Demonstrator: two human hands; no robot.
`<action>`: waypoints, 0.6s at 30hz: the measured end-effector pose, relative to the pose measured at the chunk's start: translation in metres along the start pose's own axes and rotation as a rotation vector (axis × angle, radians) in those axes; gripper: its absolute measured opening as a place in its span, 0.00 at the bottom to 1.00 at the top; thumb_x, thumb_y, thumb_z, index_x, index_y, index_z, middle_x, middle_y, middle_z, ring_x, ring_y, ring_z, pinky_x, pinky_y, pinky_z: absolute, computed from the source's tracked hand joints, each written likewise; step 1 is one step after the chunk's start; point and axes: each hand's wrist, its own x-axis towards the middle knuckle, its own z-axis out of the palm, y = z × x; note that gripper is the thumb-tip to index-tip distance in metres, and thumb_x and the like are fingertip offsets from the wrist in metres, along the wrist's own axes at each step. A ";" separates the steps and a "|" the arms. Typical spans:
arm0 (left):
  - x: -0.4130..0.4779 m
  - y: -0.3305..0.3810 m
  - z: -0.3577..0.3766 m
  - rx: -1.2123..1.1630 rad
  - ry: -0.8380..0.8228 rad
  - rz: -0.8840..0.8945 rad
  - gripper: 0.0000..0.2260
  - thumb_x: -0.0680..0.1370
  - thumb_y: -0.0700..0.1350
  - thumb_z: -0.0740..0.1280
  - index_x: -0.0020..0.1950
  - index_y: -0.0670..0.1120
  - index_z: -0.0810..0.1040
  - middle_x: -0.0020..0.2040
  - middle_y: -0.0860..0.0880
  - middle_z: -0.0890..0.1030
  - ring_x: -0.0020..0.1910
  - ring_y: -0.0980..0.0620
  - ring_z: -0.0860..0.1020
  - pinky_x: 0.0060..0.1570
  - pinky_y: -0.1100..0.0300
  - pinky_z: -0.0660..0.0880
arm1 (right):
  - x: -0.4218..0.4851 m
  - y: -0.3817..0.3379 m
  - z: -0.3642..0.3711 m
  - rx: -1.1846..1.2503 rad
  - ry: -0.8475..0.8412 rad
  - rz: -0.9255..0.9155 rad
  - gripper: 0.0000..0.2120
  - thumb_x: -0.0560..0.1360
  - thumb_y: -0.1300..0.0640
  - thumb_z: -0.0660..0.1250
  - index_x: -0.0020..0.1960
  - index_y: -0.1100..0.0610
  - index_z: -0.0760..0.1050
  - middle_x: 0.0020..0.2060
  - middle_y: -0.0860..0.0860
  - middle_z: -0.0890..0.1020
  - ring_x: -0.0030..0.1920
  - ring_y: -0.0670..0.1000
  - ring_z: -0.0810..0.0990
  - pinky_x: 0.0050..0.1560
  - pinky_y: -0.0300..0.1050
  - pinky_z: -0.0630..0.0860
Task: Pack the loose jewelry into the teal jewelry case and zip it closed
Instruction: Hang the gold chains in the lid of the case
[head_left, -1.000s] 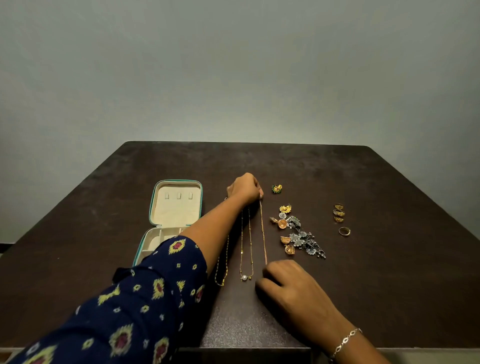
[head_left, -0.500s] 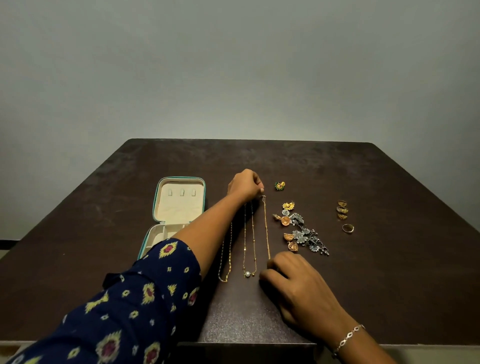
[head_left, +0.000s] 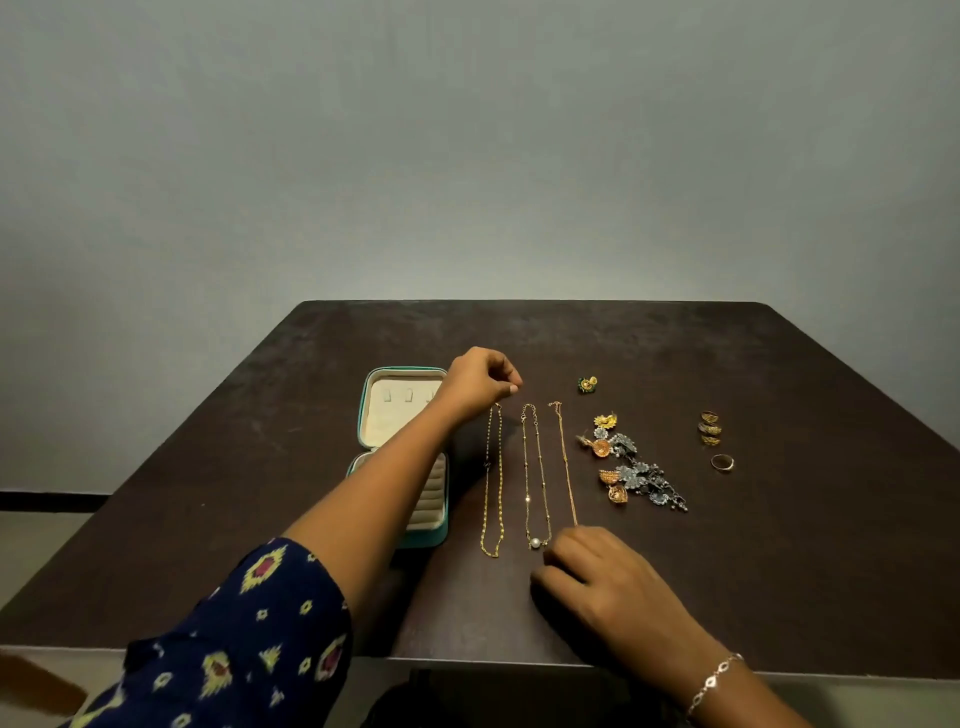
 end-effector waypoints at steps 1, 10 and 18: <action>-0.003 0.000 -0.003 -0.004 0.006 0.007 0.04 0.75 0.34 0.66 0.47 0.38 0.80 0.43 0.46 0.79 0.37 0.57 0.74 0.41 0.61 0.71 | 0.002 -0.004 0.002 0.013 -0.003 -0.010 0.07 0.74 0.57 0.61 0.42 0.55 0.77 0.38 0.50 0.77 0.38 0.49 0.75 0.41 0.39 0.71; -0.018 -0.005 -0.021 -0.009 0.052 0.022 0.05 0.75 0.34 0.65 0.48 0.38 0.79 0.44 0.44 0.79 0.40 0.55 0.75 0.38 0.66 0.72 | 0.029 -0.022 0.024 0.064 0.022 0.205 0.04 0.69 0.57 0.66 0.43 0.56 0.75 0.39 0.51 0.75 0.39 0.51 0.72 0.38 0.40 0.66; -0.003 -0.008 -0.022 0.272 0.018 0.081 0.07 0.75 0.36 0.67 0.51 0.39 0.80 0.53 0.42 0.81 0.53 0.47 0.78 0.53 0.58 0.73 | 0.040 -0.021 0.032 0.063 -0.055 0.330 0.09 0.72 0.50 0.58 0.42 0.52 0.74 0.39 0.48 0.74 0.39 0.50 0.73 0.36 0.39 0.69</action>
